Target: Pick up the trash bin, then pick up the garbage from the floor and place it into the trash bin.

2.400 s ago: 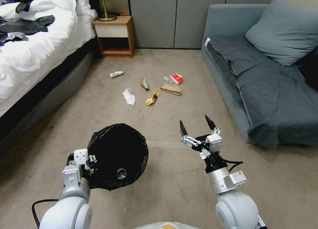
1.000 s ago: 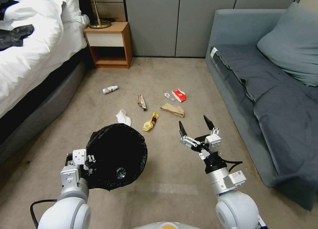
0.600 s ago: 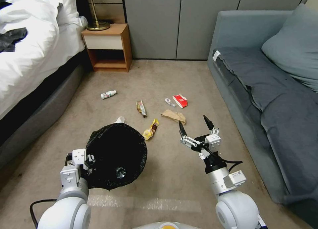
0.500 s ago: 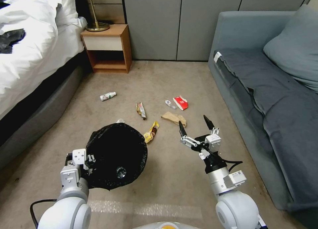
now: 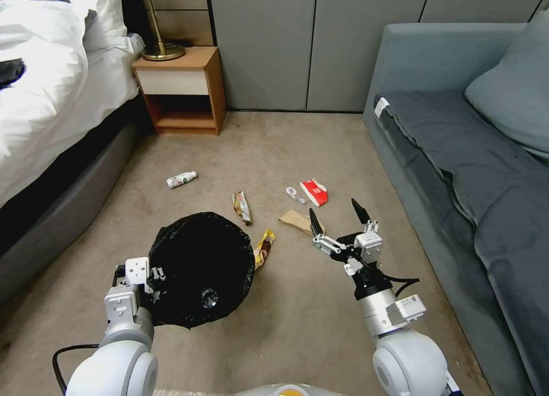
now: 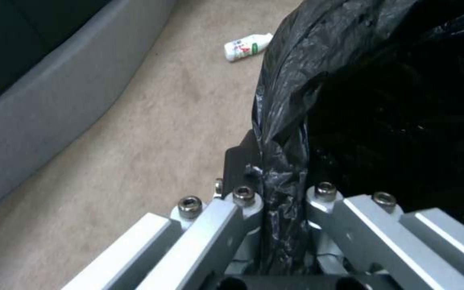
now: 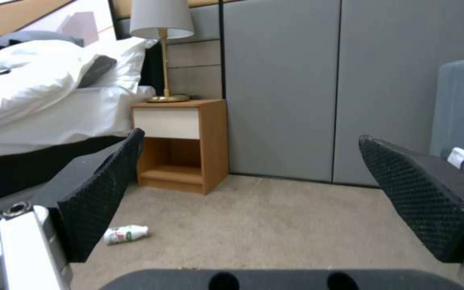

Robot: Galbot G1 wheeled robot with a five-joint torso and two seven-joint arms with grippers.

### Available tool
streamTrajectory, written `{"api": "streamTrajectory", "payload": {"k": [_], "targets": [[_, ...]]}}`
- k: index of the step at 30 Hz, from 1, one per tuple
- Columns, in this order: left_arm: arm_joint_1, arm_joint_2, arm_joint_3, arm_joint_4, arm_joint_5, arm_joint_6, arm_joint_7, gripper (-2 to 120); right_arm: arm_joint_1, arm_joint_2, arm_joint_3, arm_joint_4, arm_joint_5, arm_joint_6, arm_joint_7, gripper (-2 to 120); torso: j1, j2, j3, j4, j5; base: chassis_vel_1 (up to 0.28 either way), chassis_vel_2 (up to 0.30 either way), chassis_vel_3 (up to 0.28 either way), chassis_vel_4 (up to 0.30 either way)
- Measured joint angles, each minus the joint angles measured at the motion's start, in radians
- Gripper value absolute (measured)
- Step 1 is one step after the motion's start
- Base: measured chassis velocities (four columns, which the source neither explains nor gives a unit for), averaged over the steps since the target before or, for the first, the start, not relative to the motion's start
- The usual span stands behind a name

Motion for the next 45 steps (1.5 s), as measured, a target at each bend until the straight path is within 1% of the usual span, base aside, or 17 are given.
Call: {"api": "streamTrajectory", "payload": {"k": [17, 25, 28, 32, 45], "targets": [[-0.001, -0.001, 0.001, 0.000, 0.001, -0.001, 0.001, 1, -0.006, 0.000, -0.012, -0.001, -0.005, 0.000, -0.002, 93, 0.000, 0.000, 0.000, 0.0000, 0.0000, -0.148, 0.148, 0.151, -0.151], [-0.001, 0.000, 0.001, 0.000, 0.001, -0.001, 0.001, 1, -0.006, 0.000, -0.014, -0.004, -0.005, 0.003, -0.008, 93, 0.000, 0.000, 0.000, 0.0001, 0.0001, -0.157, 0.134, 0.149, -0.142], [-0.003, -0.001, 0.001, 0.000, 0.000, -0.001, 0.002, 1, -0.003, 0.000, -0.014, -0.005, -0.005, 0.011, -0.015, 96, 0.000, 0.000, 0.000, 0.0000, 0.0002, -0.136, 0.128, 0.130, -0.160], [-0.004, -0.001, 0.001, 0.000, 0.000, -0.001, 0.002, 1, -0.001, -0.001, -0.013, -0.005, -0.004, 0.018, -0.023, 96, 0.000, 0.000, 0.000, 0.0000, 0.0001, -0.090, 0.081, 0.060, -0.074], [-0.004, 0.001, 0.000, 0.002, 0.000, -0.001, 0.002, 1, 0.021, -0.020, 0.001, -0.021, -0.012, 0.022, -0.031, 96, 0.000, 0.000, 0.000, 0.0000, 0.0001, 0.000, 0.000, 0.000, 0.000]]}}
